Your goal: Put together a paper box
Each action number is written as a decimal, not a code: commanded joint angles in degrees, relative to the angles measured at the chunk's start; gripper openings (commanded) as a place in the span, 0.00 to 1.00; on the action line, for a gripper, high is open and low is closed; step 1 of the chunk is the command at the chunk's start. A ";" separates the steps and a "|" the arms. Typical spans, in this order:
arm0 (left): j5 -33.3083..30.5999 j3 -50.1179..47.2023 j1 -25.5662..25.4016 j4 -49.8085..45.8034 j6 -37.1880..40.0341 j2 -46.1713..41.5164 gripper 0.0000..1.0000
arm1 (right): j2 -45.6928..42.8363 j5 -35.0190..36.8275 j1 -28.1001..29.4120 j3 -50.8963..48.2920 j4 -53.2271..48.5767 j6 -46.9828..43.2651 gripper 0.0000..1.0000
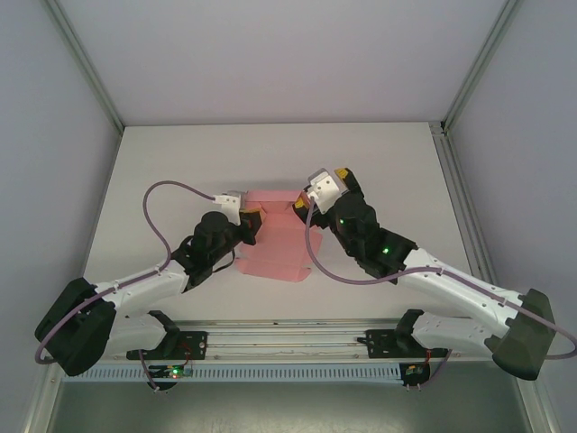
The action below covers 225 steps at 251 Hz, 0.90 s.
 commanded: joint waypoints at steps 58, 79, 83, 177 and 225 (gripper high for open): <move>-10.09 2.97 -0.32 -8.76 -4.01 -1.50 0.00 | -13.19 -6.08 -0.24 -1.56 -11.91 7.16 0.98; -11.98 3.40 -0.30 -10.01 -4.20 -1.80 0.00 | -18.43 -6.94 -0.30 -2.79 -15.09 10.29 0.98; -12.40 3.40 -0.33 -10.15 -4.23 -1.81 0.00 | -19.41 -7.13 -0.37 -3.11 -15.54 11.12 0.98; -14.53 4.41 -0.31 -12.04 -7.78 -2.32 0.00 | -15.18 -21.53 -1.28 -3.14 -17.71 31.03 0.72; -14.76 4.11 -0.33 -11.07 -8.27 -3.44 0.00 | -3.92 -15.95 -1.84 3.00 -21.22 31.51 0.71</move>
